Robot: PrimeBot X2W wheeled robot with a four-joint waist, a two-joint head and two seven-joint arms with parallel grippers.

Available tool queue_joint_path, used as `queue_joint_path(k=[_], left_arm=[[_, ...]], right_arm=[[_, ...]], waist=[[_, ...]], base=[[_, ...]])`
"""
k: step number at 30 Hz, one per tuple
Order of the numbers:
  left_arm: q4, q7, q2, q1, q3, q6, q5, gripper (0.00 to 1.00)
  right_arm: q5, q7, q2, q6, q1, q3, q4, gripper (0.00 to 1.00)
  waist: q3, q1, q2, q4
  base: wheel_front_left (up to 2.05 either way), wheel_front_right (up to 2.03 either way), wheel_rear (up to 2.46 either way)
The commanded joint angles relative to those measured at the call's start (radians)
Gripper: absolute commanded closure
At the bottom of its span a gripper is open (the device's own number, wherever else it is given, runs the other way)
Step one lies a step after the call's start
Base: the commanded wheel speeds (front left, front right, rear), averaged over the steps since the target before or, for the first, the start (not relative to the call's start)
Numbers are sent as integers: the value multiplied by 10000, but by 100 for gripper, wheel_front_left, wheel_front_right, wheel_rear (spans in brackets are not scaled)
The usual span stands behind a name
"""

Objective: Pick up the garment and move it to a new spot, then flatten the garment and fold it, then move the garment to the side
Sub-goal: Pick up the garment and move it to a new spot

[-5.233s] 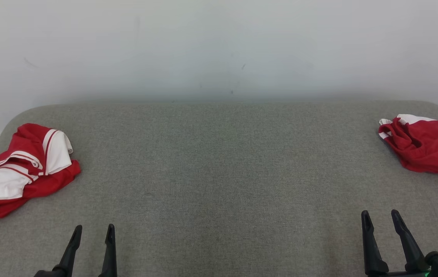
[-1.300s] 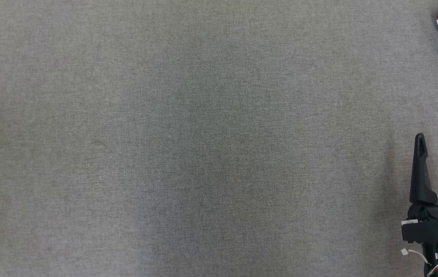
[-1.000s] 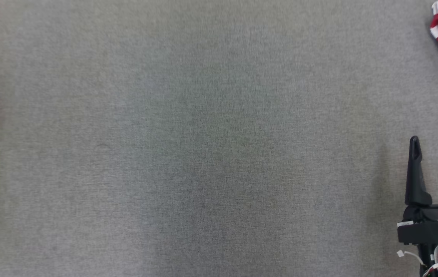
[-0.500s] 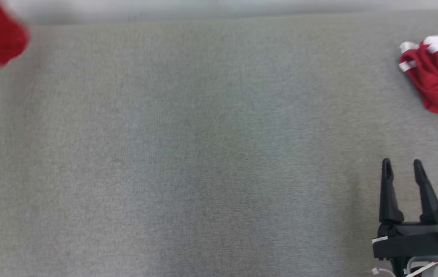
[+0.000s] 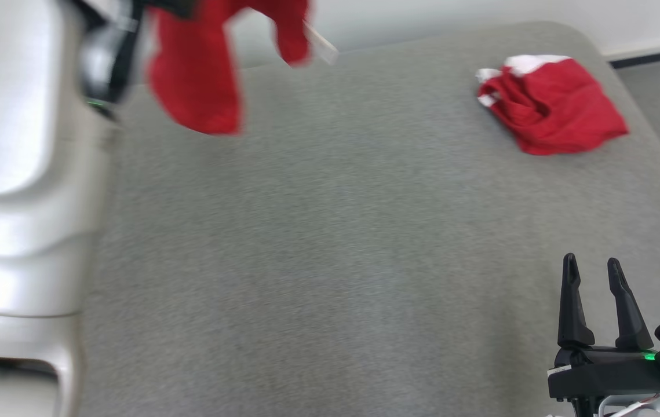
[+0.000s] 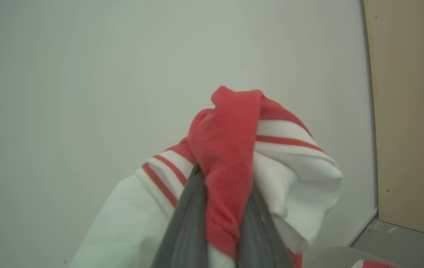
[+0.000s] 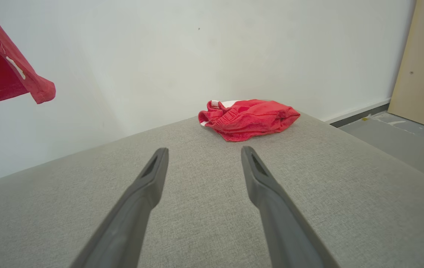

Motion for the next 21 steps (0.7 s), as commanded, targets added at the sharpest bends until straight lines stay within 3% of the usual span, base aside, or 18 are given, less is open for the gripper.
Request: queue_joint_path(k=[1,5,10,16,21], left_arm=[[-38,-5,-179,-92,-149,-25,-96,100],[-58,-112,-746,111,-758,-27,-298,100],[-208,-185,-970,845,-1329,-27,-479,100],[-569,-294,-1042,3141,-1990,176,-763,100],[-670,-476,-703,5348,-2130,502,-972,100]], right_arm=[[48,-42,59,-27,27,-32,-29,0],[60,-44,109,-27,97,-140,-68,0],[60,-45,134,-27,212,-248,-132,0],[-33,-27,144,-27,302,-392,-172,0],[-149,-26,147,-27,241,-329,-222,0]], waist=[[-124,1,0,-941],[-73,1,0,-1320],[-45,1,0,-1336],[-74,1,0,-717],[-62,1,0,-104]], base=[[0,0,0],[0,0,0],[0,0,0],[0,0,0],[0,0,0]])
